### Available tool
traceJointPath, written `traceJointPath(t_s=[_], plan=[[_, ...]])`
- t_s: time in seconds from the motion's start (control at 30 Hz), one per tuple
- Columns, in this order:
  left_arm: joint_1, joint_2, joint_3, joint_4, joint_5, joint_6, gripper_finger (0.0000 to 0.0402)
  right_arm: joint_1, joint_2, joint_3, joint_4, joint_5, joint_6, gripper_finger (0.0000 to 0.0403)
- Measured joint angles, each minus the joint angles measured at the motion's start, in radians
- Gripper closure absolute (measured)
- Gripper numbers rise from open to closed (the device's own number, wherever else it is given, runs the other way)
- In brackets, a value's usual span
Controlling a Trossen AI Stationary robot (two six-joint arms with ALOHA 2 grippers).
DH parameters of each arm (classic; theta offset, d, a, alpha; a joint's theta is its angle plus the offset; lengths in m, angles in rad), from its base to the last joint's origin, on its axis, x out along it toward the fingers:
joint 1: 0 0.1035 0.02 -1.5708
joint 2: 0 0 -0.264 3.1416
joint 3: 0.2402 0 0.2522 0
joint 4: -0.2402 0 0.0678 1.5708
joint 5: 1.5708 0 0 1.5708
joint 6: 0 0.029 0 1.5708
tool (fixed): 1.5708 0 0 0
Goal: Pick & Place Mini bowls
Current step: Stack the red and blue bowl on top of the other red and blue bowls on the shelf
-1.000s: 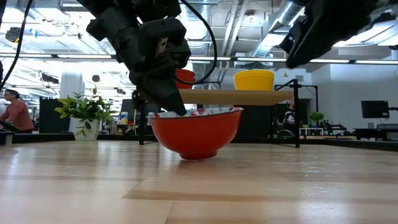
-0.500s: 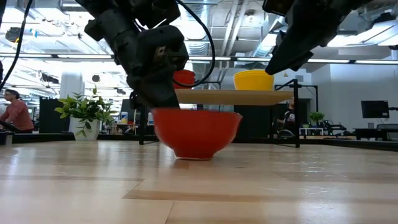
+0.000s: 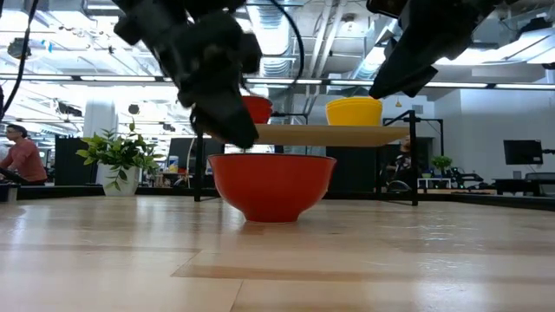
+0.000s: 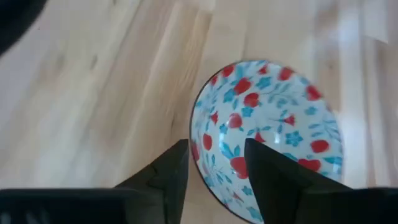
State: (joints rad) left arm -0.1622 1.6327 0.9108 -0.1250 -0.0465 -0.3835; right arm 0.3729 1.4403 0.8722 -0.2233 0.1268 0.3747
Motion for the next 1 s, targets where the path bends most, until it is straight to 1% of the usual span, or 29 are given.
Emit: traceJointPath(t_s=[0.1, 0.23, 0.33, 0.4, 0.53, 0.73, 0.9, 1.0], plan=[[0.000, -0.065, 0.000, -0.024, -0.025, 0.128, 0.0237, 0.000, 0.000, 0.000, 0.000, 0.000, 0.000, 0.0323], [-0.017, -0.172, 0.000, -0.066, -0.035, 0.424, 0.0235, 0.000, 0.000, 0.000, -0.001, -0.017, -0.005, 0.0323], [-0.053, -0.225, 0.000, -0.117, -0.020, 0.652, 0.0240, 0.000, 0.000, 0.000, -0.003, -0.046, -0.023, 0.0323], [-0.077, -0.240, 0.000, -0.152, -0.005, 0.746, 0.0244, 0.000, 0.000, 0.000, -0.003, -0.062, -0.044, 0.0323], [-0.120, -0.220, 0.000, -0.202, -0.005, 0.846, 0.0255, -0.002, 0.000, 0.000, -0.008, -0.087, -0.084, 0.0323], [-0.153, -0.132, 0.001, -0.201, -0.006, 1.076, 0.0271, -0.009, 0.000, 0.000, -0.058, -0.105, -0.086, 0.0323], [-0.149, -0.069, 0.000, -0.180, -0.021, 1.170, 0.0277, -0.009, 0.000, 0.000, -0.060, -0.105, -0.086, 0.0323], [-0.146, -0.048, 0.000, -0.141, -0.024, 1.196, 0.0277, -0.009, 0.000, 0.000, -0.060, -0.105, -0.086, 0.0323]])
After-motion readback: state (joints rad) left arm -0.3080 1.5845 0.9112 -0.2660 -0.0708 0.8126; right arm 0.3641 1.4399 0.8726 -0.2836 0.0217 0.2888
